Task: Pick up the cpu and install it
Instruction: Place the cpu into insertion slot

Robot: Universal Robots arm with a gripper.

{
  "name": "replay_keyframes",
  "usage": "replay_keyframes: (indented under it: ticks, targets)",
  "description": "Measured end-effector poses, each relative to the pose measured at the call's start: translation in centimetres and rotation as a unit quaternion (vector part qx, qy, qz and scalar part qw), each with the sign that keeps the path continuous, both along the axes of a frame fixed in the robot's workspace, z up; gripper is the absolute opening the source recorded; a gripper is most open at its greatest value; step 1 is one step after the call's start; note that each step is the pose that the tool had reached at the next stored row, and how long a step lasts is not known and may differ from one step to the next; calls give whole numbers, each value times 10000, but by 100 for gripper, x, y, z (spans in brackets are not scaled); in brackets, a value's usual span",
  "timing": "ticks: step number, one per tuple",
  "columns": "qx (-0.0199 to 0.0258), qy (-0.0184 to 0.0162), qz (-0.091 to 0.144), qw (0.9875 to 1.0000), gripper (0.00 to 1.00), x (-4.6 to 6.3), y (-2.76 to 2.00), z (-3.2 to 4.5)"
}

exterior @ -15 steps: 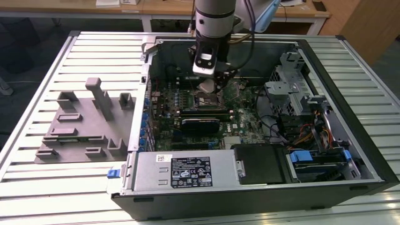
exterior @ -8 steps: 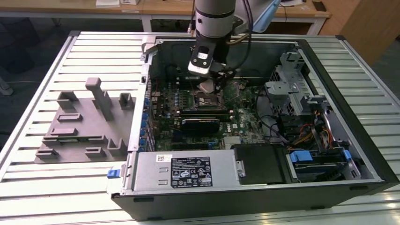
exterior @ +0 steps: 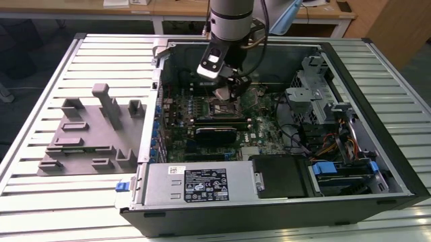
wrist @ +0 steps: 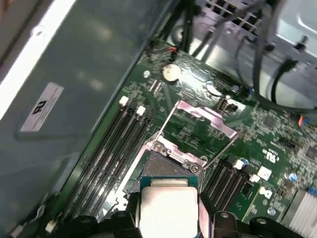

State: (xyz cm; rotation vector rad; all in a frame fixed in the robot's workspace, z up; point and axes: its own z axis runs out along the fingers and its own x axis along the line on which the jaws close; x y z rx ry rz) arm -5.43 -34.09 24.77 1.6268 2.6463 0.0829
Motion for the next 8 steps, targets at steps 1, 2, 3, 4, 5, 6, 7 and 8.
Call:
replay_keyframes:
  ticks: [1, 2, 3, 4, 5, 6, 7, 8]
  targets:
    - [0, 0, -89, 10000, 55, 0, 0, 0]
    - [0, 0, -179, 9998, 55, 0, 0, -1]
    - [0, 0, -268, 9996, 55, 0, 0, -1]
    - [0, 0, -359, 9994, 55, 0, 0, -2]
    - [0, 0, -448, 9990, 55, 0, 0, -3]
    - [0, 0, -538, 9985, 55, 0, 0, -4]
    - [0, 0, -636, 9980, 55, 0, 0, -5]
    - [0, 1, -726, 9974, 55, 0, 0, -6]
